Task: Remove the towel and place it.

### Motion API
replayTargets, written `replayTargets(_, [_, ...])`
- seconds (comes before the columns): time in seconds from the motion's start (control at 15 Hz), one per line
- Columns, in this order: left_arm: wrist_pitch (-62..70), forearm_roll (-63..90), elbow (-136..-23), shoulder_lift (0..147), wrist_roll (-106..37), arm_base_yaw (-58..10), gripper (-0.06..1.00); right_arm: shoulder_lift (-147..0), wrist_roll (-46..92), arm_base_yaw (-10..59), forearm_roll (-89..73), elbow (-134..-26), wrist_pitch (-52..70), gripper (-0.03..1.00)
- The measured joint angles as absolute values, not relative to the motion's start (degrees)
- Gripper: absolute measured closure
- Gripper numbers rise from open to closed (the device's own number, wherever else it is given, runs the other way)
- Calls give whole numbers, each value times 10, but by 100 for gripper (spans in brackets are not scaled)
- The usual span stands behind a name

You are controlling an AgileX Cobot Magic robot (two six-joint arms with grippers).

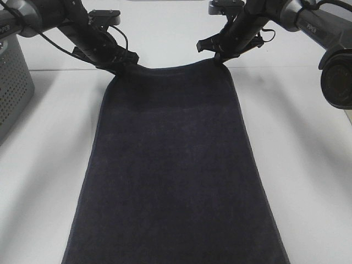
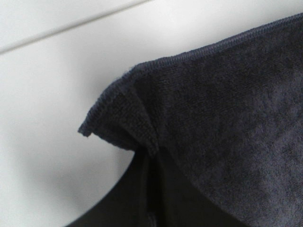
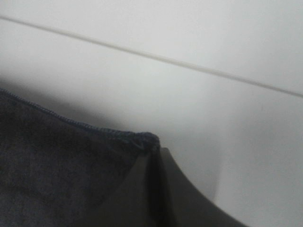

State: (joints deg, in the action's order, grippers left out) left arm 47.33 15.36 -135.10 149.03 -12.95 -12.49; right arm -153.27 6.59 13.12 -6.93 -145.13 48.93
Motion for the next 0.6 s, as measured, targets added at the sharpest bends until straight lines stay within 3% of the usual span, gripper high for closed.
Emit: replayTargets(0.6, [317,152,-1351,1496,-180,-125,94,-1534,66,131,-69,-1452,343,96])
